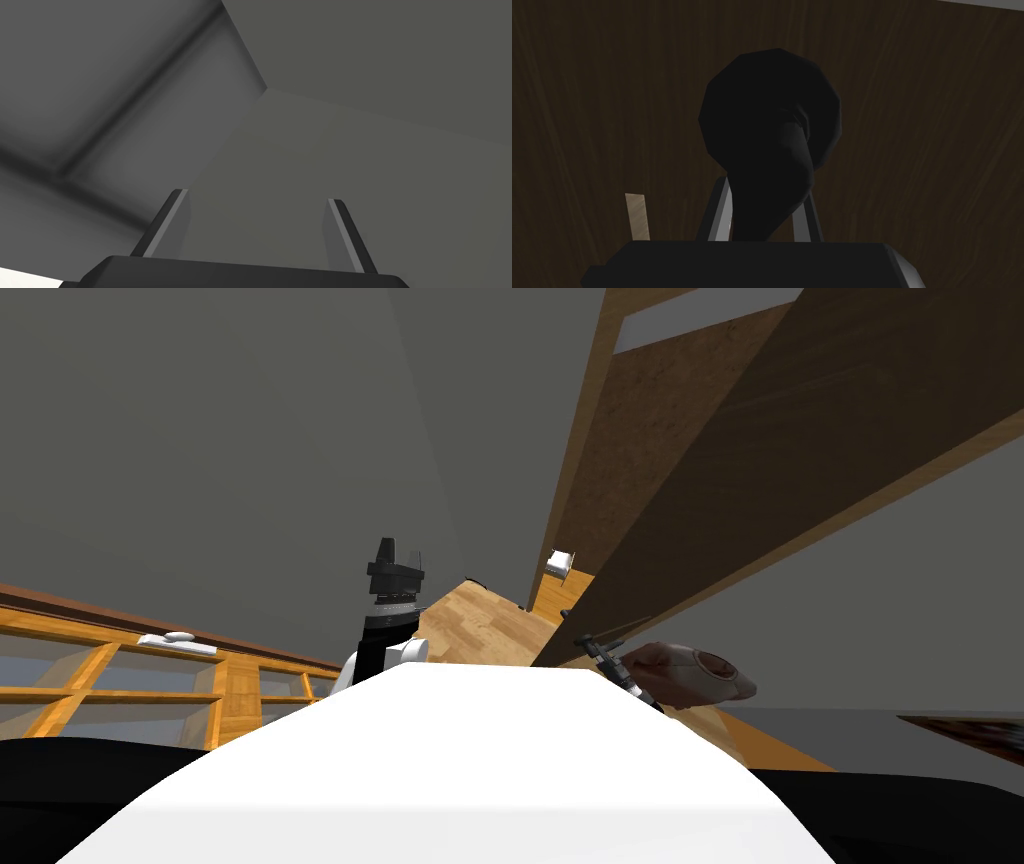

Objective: Pull the door open

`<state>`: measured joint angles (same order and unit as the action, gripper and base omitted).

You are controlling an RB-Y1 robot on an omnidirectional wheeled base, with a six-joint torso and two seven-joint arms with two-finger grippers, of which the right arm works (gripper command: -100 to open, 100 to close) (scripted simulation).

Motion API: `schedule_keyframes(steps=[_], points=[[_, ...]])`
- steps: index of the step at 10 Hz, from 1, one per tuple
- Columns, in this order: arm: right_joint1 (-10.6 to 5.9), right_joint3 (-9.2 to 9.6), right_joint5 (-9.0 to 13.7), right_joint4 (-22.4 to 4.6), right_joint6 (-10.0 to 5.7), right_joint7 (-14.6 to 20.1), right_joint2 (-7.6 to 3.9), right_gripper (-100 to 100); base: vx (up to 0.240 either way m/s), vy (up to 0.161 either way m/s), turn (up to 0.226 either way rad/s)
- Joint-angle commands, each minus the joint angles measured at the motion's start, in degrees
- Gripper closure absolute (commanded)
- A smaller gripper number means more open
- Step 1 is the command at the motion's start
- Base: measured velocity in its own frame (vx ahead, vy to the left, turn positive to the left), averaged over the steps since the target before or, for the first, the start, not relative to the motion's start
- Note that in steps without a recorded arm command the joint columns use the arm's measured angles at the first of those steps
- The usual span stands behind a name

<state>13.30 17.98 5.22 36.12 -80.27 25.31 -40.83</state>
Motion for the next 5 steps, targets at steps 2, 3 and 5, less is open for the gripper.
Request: schedule_keyframes(steps=[2, 3, 5], points=[[1.60, 0.97, -0.60, 0.70, -0.75, -0.13, 0.36, 100, -0.032, -0.026, 0.072], [1.60, 0.97, -0.60, 0.82, -0.75, -0.13, 0.36, 100, -0.010, 0.006, -0.045], [1.60, 0.97, -0.60, 0.82, -0.75, -0.13, 0.36, 100, 0.008, 0.001, 0.007]])
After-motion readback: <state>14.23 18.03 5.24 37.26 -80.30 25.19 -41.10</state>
